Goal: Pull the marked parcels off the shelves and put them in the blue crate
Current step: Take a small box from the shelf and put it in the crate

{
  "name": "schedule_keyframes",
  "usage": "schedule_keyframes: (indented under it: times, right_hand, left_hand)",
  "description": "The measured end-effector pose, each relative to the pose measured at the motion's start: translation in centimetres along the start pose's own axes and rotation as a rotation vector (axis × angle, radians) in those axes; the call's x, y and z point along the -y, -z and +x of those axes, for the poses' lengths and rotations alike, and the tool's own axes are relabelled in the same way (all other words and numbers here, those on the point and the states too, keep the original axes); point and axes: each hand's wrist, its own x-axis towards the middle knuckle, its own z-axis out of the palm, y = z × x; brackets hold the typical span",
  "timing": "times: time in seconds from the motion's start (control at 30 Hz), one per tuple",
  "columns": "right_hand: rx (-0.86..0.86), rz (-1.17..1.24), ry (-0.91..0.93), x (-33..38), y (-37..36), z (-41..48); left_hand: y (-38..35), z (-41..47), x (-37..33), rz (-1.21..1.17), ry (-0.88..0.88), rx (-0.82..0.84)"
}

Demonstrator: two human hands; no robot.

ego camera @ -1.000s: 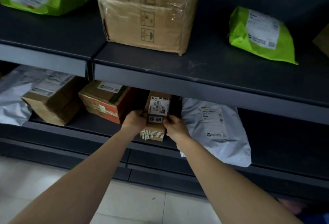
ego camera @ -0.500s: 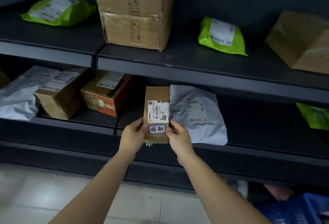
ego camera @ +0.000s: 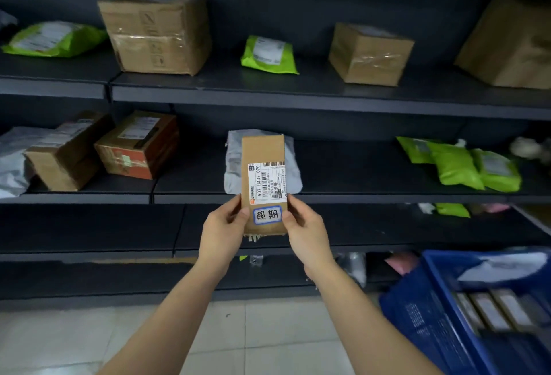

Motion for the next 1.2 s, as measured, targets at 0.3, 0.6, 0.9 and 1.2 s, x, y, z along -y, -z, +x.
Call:
schedule_keyframes:
  times: [0.3,0.6,0.9,1.2]
  right_hand:
    - [-0.222,-0.024,0.009,-2.0,6.5,-11.1]
    - [-0.445,0.023,-0.053,-5.9,13.8,-22.3]
    - [-0.53,0.046,-0.103,-10.4,27.3,-29.8]
    - [-0.547,0.046,-0.118,-14.2,42.0,-34.6]
  left_hand:
    - [-4.1,-9.5,-0.5,-0.054,-0.046,0.207]
    - [-10.2,-19.8,-0.3,-0.04,-0.064,0.432]
    - [-22.6,-29.7,-1.4,-0.062,-0.05,0.528]
    - [-36.5,-37.3,-1.7,-0.068,0.003,0.608]
